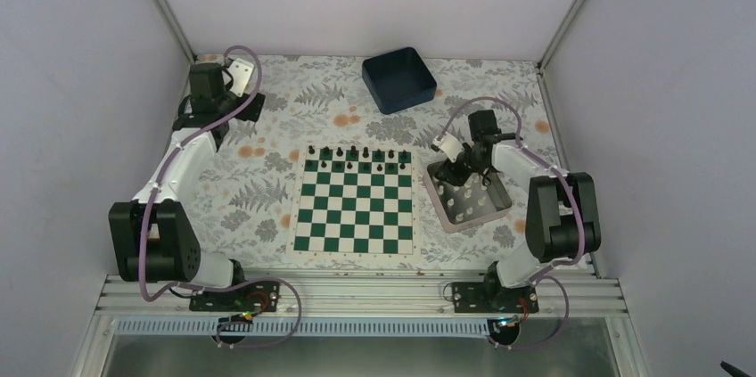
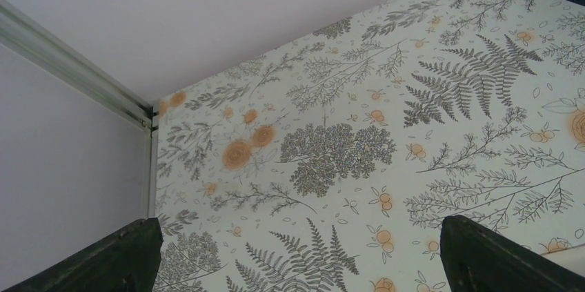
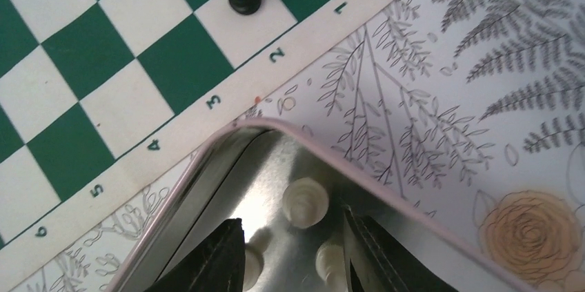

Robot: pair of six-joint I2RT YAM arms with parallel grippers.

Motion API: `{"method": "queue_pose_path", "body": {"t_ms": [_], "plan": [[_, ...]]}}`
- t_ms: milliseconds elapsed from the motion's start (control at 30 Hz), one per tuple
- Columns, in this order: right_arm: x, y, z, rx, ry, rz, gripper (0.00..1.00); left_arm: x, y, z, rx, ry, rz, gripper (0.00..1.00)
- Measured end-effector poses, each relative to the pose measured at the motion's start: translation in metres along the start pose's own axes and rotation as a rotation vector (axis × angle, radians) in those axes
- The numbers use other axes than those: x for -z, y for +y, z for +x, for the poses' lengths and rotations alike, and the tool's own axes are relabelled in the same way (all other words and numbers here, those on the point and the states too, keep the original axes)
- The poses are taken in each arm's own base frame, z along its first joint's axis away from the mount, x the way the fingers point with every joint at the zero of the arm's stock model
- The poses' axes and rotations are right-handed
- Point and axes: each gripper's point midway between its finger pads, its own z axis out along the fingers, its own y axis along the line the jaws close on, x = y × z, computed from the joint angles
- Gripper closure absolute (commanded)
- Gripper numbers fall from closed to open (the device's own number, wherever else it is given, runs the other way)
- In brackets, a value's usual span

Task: Set up the chess pieces on the board
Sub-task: Pick up the chess piece from the storage box.

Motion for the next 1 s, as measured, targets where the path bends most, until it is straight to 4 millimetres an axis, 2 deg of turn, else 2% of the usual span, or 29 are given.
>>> {"method": "queue_pose_path", "body": {"t_ms": [133, 533, 667, 933, 1000], "plan": [[-0.002, -0.007, -0.006, 0.007, -0.011, 0.023, 0.63, 0.0, 0.002, 0.0, 0.002, -0.001, -0.004, 0.0], [-0.016, -0.011, -0.002, -0.016, 0.004, 0.009, 0.66, 0.005, 0.008, -0.002, 0.004, -0.018, -0.022, 0.0], [-0.016, -0.012, -0.006, -0.01, -0.01, 0.013, 0.72, 0.005, 0.008, -0.002, 0.005, -0.019, -0.023, 0.0], [-0.017, -0.014, -0.012, -0.01, -0.03, 0.025, 0.94, 0.007, 0.008, 0.0, 0.004, -0.02, -0.022, 0.0], [-0.017, -0.014, -0.013, -0.012, -0.034, 0.028, 0.96, 0.008, 0.008, -0.001, 0.005, -0.024, -0.025, 0.0]]}}
